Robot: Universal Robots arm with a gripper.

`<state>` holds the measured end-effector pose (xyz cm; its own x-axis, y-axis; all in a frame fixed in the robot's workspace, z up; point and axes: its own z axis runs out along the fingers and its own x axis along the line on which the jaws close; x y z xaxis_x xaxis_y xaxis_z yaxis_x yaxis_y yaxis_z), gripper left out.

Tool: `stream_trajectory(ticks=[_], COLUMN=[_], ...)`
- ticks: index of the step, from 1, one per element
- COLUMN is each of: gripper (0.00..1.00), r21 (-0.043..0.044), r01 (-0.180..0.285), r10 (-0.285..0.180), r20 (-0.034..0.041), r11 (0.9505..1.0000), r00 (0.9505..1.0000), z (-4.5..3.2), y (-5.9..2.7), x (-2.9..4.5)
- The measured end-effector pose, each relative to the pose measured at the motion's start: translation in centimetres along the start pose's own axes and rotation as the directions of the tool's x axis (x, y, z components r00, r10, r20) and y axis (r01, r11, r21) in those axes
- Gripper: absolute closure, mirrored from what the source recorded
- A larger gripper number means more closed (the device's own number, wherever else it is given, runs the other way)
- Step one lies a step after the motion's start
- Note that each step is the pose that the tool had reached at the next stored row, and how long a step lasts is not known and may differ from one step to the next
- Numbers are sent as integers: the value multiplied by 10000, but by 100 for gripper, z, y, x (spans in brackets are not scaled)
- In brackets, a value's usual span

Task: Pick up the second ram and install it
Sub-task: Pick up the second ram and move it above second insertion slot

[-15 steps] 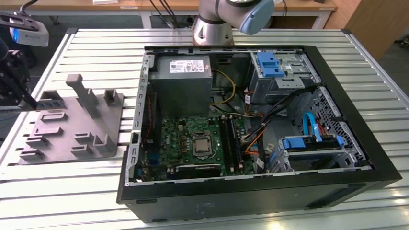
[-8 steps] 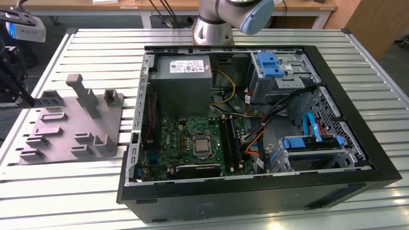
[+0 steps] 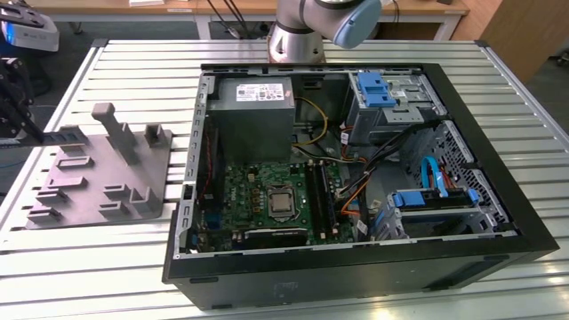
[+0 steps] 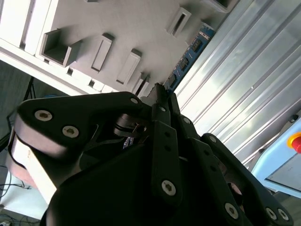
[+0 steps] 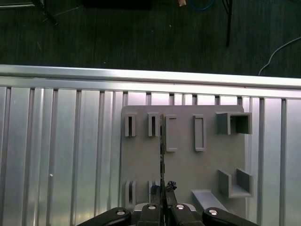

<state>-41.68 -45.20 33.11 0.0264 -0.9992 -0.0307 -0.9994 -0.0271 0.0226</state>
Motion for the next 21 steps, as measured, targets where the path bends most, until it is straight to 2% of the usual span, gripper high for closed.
stream_trajectory(ticks=[21], gripper=[86], r21=[0], r01=[0], r10=[0], r20=[0], r11=[10000], r00=[10000], z=[-214], y=[5], x=[-7])
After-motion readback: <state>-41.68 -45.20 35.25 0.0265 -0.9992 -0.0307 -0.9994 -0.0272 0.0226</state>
